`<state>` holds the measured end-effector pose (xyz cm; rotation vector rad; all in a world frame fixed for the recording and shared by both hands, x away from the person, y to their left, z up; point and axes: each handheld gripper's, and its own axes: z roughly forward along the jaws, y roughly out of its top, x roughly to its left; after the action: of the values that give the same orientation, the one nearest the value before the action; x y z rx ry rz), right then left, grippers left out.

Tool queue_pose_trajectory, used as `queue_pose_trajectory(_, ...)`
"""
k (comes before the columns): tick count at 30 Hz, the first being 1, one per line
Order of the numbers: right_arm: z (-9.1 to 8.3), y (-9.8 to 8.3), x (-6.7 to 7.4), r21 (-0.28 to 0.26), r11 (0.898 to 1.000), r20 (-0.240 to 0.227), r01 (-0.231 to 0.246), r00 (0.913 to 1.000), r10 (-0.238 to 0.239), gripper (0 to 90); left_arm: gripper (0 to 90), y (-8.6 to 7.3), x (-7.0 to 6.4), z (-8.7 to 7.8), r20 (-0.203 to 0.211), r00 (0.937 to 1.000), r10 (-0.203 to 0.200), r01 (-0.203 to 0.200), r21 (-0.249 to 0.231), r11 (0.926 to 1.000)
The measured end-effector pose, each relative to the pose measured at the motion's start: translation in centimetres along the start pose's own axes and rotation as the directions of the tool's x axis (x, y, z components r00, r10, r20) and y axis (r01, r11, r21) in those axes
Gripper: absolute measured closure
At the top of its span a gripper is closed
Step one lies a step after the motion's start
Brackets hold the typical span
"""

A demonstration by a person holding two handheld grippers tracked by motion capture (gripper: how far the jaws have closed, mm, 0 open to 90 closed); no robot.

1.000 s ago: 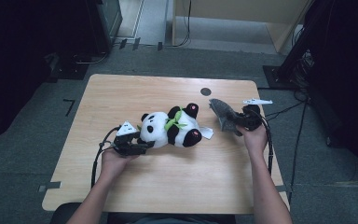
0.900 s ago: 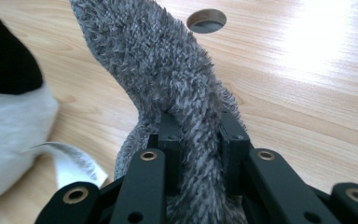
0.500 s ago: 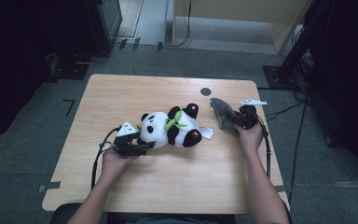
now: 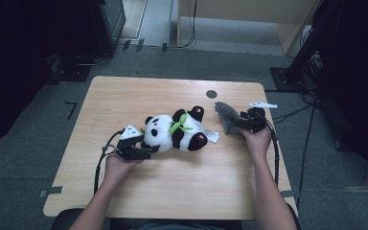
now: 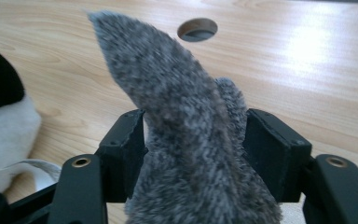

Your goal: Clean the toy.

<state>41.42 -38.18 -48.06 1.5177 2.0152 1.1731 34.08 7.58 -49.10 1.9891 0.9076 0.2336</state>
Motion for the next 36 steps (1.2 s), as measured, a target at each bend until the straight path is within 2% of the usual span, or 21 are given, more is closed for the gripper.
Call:
queue_pose_trajectory(4, -0.8, 0.2, 0.9, -0.019, 1.0, -0.01, 0.008, 0.9999, -0.008, 35.4, 28.0, 0.0, 0.0, 0.0, 0.003, 1.0, -0.001, 0.001, 0.0, 1.0)
queue_pose_trajectory(7, -1.2, 0.3, 1.4, -0.015, 1.0, -0.024, 0.026, 0.9994, -0.026, 34.9, 28.5, 0.0, 0.1, 0.0, 0.005, 1.0, -0.003, 0.003, -0.001, 1.0)
queue_pose_trajectory(19, -3.3, 0.8, 4.0, -0.03, 0.997, -0.073, 0.073, 0.9945, -0.075, 36.6, 28.8, 0.0, 0.0, 0.0, 0.004, 1.0, 0.0, 0.0, 0.001, 1.0)
queue_pose_trajectory(27, -4.3, 0.8, 5.7, -0.038, 0.994, -0.087, 0.098, 0.9911, -0.101, 37.2, 29.1, 0.1, 0.0, 0.0, 0.003, 1.0, -0.005, 0.004, 0.002, 1.0)
queue_pose_trajectory(30, -4.7, 0.6, 6.6, -0.024, 0.992, -0.086, 0.121, 0.9887, -0.123, 37.5, 29.1, 0.1, 0.0, 0.0, 0.002, 1.0, -0.005, 0.005, 0.003, 1.0)
queue_pose_trajectory(36, -5.7, 0.3, 8.7, -0.038, 0.986, -0.125, 0.163, 0.9781, -0.166, 37.0, 29.5, 0.2, 0.0, 0.0, 0.001, 1.0, -0.007, 0.007, 0.005, 1.0)
